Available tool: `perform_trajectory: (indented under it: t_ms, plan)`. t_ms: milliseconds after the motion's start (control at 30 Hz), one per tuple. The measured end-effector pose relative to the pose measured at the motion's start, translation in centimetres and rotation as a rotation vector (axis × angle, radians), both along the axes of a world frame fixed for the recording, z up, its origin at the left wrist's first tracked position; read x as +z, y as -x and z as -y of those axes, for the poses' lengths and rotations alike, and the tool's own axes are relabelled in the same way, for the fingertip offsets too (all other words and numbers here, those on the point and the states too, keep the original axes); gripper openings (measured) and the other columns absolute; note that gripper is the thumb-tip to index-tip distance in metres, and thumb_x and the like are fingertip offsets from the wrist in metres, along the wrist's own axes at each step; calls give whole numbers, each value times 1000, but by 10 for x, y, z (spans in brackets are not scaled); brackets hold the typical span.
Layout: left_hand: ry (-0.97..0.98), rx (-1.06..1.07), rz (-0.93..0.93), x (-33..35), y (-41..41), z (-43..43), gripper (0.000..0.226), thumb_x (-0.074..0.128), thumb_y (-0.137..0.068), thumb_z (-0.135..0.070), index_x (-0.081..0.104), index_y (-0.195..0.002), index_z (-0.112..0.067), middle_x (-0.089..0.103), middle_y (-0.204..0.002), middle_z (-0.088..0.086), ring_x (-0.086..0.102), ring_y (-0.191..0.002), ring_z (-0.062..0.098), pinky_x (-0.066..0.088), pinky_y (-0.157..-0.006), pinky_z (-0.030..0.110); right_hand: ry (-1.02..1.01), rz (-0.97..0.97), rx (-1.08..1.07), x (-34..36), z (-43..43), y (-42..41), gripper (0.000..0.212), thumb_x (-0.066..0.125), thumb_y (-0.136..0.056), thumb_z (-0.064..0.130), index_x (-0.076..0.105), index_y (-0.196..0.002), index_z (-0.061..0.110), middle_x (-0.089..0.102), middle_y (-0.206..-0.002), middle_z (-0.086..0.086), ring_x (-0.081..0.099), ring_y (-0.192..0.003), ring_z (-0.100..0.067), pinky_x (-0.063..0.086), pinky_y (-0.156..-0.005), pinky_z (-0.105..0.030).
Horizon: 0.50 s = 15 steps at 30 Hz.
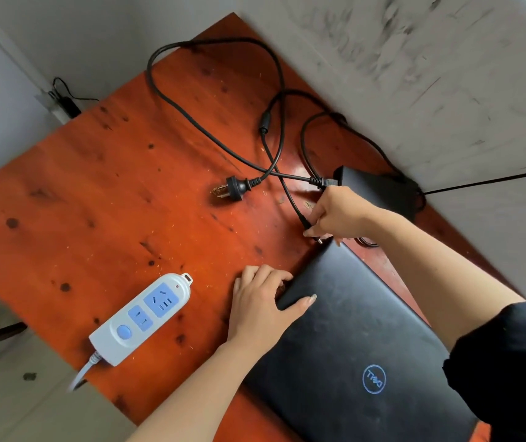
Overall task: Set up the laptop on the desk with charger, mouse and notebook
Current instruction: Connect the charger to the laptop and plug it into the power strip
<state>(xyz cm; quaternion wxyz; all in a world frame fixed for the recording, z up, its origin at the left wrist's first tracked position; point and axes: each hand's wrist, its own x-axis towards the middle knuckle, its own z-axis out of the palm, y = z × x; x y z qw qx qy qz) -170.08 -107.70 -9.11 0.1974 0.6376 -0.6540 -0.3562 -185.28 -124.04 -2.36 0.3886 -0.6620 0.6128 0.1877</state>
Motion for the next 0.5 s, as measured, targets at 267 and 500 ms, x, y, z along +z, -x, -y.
perform_trajectory:
  t_ms: [267, 500]
  plan:
    - [17, 10, -9, -2, 0, -1, 47, 55, -75, -72, 66, -98, -33, 58, -94, -20, 44, -98, 5, 40, -86, 24, -45, -32, 59, -4, 1, -9, 30, 75, -80, 18, 61, -55, 9, 64, -56, -5, 61, -40, -12, 47, -48, -22]
    - [11, 10, -13, -2, 0, 1, 48, 55, -75, -72, 67, -99, -31, 60, -95, -19, 46, -98, 8, 43, -86, 27, -97, -41, 87, -5, -2, -16, 28, 76, -79, 18, 69, -73, -8, 70, -71, -22, 60, -40, -14, 45, -42, -18]
